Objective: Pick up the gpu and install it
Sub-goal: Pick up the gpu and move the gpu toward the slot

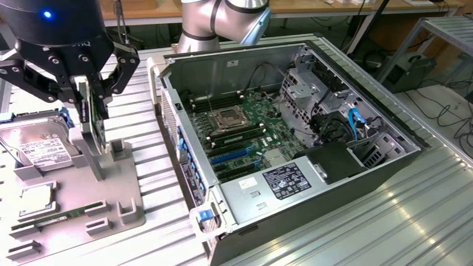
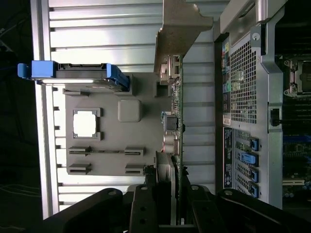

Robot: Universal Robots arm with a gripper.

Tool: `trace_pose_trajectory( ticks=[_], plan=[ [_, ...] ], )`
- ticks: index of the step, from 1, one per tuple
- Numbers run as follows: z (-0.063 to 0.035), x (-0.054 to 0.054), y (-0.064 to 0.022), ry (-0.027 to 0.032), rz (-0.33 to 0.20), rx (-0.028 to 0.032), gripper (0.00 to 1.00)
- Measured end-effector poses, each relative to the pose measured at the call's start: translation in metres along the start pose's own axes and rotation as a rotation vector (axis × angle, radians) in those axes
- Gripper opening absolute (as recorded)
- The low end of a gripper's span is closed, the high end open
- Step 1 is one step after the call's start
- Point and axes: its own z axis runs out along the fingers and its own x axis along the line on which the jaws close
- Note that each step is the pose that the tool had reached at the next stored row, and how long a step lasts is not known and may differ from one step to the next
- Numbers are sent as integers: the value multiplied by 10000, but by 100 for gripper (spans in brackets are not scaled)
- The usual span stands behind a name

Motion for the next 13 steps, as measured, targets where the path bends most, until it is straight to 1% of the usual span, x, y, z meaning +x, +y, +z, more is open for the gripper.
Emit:
trace_pose_trajectory(
  ticks=[7, 13],
  plan=[
    [-16, -7, 1, -2, 1, 2, 28],
    [-38, -11, 1, 0, 1, 21, 28]
  ],
)
